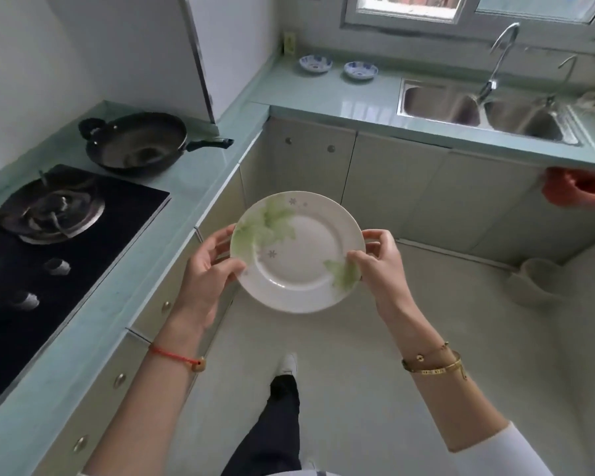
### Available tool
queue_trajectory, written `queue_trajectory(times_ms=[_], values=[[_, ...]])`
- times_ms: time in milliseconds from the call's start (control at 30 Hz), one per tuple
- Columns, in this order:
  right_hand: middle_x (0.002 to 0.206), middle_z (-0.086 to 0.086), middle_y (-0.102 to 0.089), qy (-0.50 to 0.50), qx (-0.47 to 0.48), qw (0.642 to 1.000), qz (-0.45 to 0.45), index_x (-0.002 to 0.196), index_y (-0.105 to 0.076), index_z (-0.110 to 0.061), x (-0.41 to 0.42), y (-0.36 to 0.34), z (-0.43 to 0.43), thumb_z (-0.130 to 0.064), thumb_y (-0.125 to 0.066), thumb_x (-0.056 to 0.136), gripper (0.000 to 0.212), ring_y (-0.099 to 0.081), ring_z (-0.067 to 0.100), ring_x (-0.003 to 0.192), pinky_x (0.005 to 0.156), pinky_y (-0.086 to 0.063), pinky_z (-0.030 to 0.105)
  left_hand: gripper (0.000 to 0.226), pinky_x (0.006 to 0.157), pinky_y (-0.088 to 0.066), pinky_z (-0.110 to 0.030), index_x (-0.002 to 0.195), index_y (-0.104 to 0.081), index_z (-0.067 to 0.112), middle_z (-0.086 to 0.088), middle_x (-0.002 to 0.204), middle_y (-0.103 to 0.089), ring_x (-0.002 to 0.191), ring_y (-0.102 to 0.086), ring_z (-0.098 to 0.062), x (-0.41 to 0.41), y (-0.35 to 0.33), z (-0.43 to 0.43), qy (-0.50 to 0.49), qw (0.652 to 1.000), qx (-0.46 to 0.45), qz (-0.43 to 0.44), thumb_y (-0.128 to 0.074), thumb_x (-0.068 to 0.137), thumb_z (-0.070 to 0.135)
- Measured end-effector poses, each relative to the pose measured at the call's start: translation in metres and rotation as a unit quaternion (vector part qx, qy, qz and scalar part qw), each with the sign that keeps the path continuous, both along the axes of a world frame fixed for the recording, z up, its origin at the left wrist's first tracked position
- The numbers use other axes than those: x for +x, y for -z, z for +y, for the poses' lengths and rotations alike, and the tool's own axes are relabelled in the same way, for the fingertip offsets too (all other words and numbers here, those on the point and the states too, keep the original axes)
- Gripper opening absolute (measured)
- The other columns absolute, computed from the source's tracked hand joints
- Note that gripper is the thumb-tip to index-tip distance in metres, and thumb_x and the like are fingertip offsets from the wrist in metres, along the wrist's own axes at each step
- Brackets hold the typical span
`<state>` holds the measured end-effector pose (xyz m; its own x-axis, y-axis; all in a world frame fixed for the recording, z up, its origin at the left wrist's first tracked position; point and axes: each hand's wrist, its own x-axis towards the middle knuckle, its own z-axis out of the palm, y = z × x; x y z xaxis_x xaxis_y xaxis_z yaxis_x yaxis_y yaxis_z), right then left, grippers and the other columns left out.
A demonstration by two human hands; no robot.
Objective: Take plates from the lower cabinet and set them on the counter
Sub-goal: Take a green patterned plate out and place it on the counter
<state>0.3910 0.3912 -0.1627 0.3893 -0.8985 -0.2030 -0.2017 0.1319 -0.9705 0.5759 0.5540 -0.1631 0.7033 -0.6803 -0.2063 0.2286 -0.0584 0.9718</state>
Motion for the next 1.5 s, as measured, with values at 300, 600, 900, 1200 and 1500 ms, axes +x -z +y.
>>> queue_trajectory(times_ms=[300,600,900,1200,1500], values=[[0.092,0.003,-0.063,0.043,-0.003,0.999,-0.003,0.103,-0.055,-0.018,0.083,0.005,-0.147,-0.004,-0.059,0.078,0.029,-0.060,0.015,0.078,0.061,-0.045,0.024,0.058,0.086,-0.056,-0.033,0.127,-0.062,0.021,-0.002,0.116,-0.070,0.109,-0.065,-0.019,0.100,0.002,-0.168,0.058,0.998,0.003,-0.018,-0.054,0.081,-0.014],[0.092,0.004,-0.064,0.102,-0.024,0.995,0.009,0.102,-0.055,-0.019,0.182,-0.007,-0.299,-0.004,-0.060,0.078,0.028,-0.061,0.018,0.082,0.067,-0.048,0.028,0.061,0.094,-0.056,-0.041,0.128,-0.061,0.022,-0.007,0.118,-0.069,0.115,-0.063,-0.027,0.207,-0.019,-0.338,0.098,0.994,0.015,-0.044,-0.055,0.080,-0.014],[0.090,-0.001,-0.062,0.107,-0.019,0.994,0.032,0.104,-0.056,-0.018,0.273,0.014,-0.461,-0.004,-0.062,0.078,0.031,-0.058,0.012,0.080,0.066,-0.046,0.026,0.061,0.102,-0.051,-0.050,0.130,-0.060,0.017,-0.014,0.121,-0.067,0.119,-0.060,-0.032,0.293,0.001,-0.498,0.082,0.995,0.042,-0.033,-0.052,0.080,-0.017],[0.093,0.000,-0.061,0.029,-0.021,0.997,0.062,0.111,-0.051,-0.017,0.383,0.029,-0.653,-0.006,-0.064,0.082,0.034,-0.063,0.012,0.080,0.056,-0.046,0.020,0.063,0.089,-0.053,-0.032,0.133,-0.058,0.014,-0.011,0.121,-0.066,0.114,-0.061,-0.026,0.390,0.015,-0.672,0.041,0.995,0.072,-0.052,-0.055,0.079,-0.019],[0.106,0.010,-0.059,-0.016,-0.011,0.992,0.128,0.106,-0.048,-0.017,0.506,0.057,-0.797,-0.002,-0.059,0.080,0.032,-0.059,0.023,0.088,0.056,-0.045,0.023,0.066,0.084,-0.051,-0.029,0.137,-0.056,0.015,-0.007,0.120,-0.064,0.109,-0.058,-0.022,0.506,0.048,-0.812,0.016,0.984,0.151,-0.094,-0.057,0.078,-0.016]])
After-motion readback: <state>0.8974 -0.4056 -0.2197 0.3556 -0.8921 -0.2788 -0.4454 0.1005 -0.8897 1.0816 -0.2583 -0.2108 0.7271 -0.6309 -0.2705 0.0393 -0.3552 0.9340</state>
